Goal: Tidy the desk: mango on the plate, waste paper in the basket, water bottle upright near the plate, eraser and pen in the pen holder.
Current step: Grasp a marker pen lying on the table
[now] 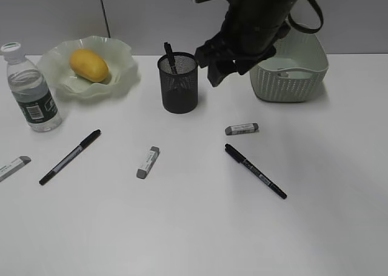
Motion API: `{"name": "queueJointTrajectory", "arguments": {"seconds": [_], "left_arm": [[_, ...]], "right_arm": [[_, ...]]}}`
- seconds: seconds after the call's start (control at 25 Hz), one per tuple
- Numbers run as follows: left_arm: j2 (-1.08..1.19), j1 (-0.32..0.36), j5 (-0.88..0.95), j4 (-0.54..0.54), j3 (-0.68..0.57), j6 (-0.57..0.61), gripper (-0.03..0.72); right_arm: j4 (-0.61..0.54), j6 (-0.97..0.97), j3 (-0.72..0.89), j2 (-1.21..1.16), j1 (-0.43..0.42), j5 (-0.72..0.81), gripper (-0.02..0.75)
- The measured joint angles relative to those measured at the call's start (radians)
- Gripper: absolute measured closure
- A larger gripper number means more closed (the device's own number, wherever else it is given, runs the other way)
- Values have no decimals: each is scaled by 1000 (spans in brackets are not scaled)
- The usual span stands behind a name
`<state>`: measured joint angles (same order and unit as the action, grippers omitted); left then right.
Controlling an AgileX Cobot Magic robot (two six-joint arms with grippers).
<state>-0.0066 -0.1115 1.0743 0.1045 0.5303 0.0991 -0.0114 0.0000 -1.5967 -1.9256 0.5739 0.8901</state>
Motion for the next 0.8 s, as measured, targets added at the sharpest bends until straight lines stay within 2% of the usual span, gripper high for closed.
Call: {"name": "queueJointTrajectory", "arguments": {"seconds": [0.2, 0.36, 0.6, 0.8], "left_arm": [[0, 0, 0, 0, 0, 0, 191], [0, 0, 0, 0, 0, 0, 191], [0, 0, 0, 0, 0, 0, 192], [0, 0, 0, 0, 0, 0, 193]], "right_arm": [[-51, -14, 0, 72, -29, 175, 258], [-83, -21, 64, 163, -80, 218, 258], [-96, -23, 307, 382, -180, 221, 258], [-96, -24, 537, 635, -216, 199, 248]]}}
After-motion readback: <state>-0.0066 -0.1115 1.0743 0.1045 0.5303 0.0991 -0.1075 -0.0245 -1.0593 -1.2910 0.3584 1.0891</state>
